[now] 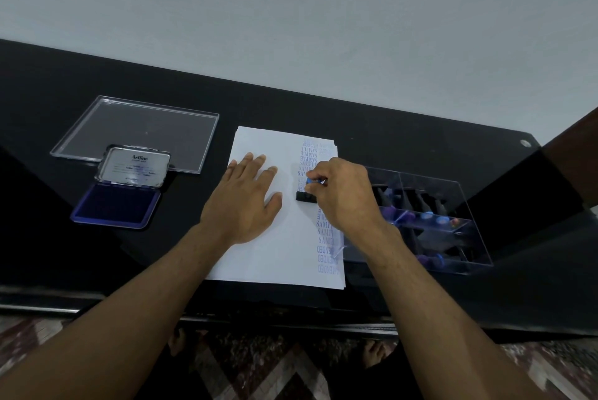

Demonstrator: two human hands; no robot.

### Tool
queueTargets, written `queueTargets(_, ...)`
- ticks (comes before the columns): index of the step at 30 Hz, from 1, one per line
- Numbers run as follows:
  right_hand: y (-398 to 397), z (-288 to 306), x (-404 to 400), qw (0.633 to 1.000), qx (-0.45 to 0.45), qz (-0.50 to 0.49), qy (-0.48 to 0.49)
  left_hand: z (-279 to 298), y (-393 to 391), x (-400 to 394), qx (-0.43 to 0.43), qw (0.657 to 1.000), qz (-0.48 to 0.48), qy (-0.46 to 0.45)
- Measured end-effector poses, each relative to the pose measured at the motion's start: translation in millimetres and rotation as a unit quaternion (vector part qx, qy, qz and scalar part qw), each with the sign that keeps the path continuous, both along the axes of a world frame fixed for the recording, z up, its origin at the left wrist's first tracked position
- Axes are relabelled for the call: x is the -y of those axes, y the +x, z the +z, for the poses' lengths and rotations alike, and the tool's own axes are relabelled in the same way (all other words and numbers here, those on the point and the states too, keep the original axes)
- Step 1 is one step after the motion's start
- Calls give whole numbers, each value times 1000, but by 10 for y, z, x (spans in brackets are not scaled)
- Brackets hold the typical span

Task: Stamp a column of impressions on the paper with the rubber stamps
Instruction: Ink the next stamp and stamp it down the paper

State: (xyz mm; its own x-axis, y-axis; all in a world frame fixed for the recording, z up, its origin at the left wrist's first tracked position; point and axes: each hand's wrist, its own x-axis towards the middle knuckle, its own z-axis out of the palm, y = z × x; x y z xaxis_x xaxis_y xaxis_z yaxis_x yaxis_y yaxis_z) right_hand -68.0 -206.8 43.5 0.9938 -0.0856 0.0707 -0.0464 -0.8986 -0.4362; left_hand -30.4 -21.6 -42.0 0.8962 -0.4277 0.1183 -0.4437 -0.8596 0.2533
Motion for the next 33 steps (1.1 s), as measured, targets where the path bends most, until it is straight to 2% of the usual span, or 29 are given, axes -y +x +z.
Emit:
queueTargets(11, -16, 28, 0, 999, -14, -11, 31, -23, 9, -5, 0, 1000, 2, 7)
queueTargets(33, -18, 37, -2, 1000, -1, -4, 9, 0, -3, -1, -2, 1000, 0, 2)
